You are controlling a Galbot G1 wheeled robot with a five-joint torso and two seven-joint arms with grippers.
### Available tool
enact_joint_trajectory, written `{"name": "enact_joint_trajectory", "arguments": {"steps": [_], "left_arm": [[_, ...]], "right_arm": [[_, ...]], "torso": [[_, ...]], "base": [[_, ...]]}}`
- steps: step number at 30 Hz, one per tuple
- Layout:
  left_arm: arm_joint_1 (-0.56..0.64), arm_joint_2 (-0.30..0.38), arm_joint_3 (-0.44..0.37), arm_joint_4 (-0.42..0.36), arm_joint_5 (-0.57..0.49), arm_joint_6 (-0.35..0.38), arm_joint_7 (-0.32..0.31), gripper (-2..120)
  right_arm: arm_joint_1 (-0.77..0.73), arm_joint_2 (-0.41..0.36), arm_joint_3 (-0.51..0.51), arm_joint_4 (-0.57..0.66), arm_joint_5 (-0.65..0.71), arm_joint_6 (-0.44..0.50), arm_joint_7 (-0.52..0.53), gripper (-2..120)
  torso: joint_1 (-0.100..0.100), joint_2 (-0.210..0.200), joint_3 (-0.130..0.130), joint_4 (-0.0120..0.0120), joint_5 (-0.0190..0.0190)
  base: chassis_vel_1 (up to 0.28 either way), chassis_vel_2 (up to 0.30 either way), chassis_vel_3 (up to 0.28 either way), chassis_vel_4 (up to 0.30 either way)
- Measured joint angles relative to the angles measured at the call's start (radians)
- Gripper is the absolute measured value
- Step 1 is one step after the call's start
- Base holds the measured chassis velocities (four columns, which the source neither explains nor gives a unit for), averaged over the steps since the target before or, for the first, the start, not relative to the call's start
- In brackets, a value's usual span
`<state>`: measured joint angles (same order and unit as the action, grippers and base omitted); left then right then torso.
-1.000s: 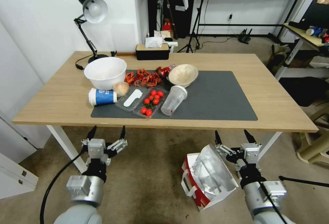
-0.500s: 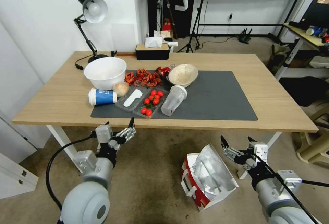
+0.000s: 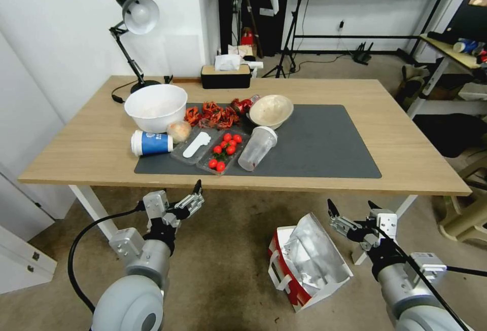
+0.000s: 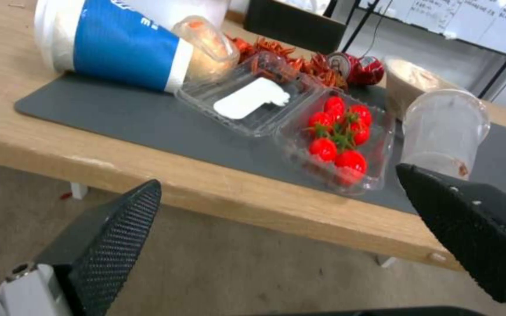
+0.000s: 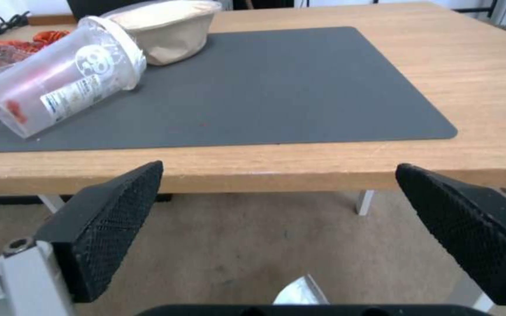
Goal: Pick up the food delivery bag from the floor and place it on the table.
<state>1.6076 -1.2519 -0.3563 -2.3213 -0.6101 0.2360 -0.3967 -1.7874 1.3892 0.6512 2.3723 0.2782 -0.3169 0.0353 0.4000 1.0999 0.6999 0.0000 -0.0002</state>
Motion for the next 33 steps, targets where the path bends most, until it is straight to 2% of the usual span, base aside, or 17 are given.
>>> {"name": "enact_joint_trajectory", "arguments": {"steps": [18, 30, 33], "left_arm": [[0.051, -0.007, -0.024, -0.034, 0.017, -0.001, 0.007, 100], [0.064, -0.005, -0.039, -0.035, 0.040, -0.008, 0.028, 100], [0.075, -0.005, -0.042, -0.030, 0.070, -0.020, 0.041, 100]], "right_arm": [[0.013, -0.012, -0.004, -0.011, -0.003, 0.010, 0.002, 100], [0.014, -0.012, -0.012, -0.015, -0.007, 0.015, 0.004, 100], [0.015, -0.010, -0.015, -0.021, -0.023, 0.030, 0.006, 100]], "torso": [[-0.001, -0.002, -0.001, 0.0000, 0.0001], [-0.019, -0.042, -0.023, 0.0000, 0.0002], [-0.029, -0.067, -0.037, 0.0000, 0.0002]], "base": [[0.000, 0.000, 0.000, 0.000], [0.000, 0.000, 0.000, 0.000], [0.000, 0.000, 0.000, 0.000]]}}
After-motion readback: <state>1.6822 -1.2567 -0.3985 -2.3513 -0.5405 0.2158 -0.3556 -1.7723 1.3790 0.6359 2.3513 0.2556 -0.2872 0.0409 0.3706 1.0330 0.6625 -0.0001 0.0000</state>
